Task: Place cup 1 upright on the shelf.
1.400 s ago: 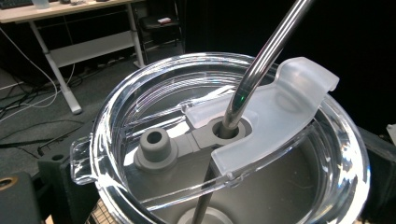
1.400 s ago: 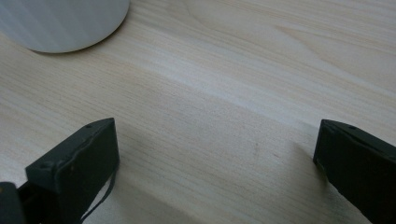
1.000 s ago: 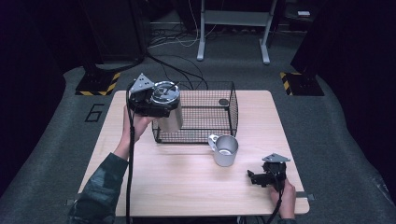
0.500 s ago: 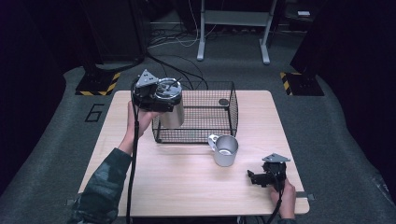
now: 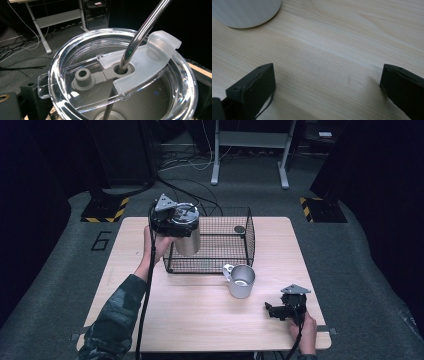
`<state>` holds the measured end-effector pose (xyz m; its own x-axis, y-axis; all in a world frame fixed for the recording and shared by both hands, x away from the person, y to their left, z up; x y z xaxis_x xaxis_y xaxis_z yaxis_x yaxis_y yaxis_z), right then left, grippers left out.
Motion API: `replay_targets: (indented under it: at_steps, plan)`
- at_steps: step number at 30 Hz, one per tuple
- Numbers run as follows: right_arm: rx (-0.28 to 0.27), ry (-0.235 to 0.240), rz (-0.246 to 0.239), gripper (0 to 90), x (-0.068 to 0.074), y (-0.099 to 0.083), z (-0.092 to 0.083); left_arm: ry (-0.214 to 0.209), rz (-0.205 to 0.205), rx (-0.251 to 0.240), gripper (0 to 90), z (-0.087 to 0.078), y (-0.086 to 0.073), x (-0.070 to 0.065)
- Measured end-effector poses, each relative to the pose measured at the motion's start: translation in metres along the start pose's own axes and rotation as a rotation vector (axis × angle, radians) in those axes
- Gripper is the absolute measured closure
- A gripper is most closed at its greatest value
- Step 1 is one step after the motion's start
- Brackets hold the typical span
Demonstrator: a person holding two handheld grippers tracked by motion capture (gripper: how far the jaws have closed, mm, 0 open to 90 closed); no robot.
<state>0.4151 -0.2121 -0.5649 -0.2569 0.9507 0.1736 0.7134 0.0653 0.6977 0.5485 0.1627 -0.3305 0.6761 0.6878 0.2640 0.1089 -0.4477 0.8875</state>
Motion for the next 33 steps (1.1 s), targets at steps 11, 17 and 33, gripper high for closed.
replay_targets:
  at_steps: [11, 17, 33]
  plan:
    - [0.0, 0.0, 0.0, 0.0, 0.0, 0.0, 0.0, 0.025, -0.022, 0.008, 4.1, 0.015, 0.001, 0.005]
    - [0.0, 0.0, 0.0, 0.0, 0.0, 0.0, 0.0, 0.033, -0.033, 0.031, 4.1, 0.028, -0.005, 0.008]
    - [-0.001, 0.001, 0.006, 0.0, 0.0, 0.0, 0.0, 0.056, -0.07, 0.078, 4.1, 0.055, -0.025, 0.014]
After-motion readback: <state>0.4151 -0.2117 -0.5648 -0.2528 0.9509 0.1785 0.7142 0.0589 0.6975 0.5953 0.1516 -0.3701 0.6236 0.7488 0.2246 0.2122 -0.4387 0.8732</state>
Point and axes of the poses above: each handheld gripper's, and its own axes: z roughly forward along the jaws, y roughly out of its top, x roughly to its left, the point moved 5 cm from there along z, roughly forward along the jaws, and after that the axes turned 14 degrees about z, right-handed, at the moved point
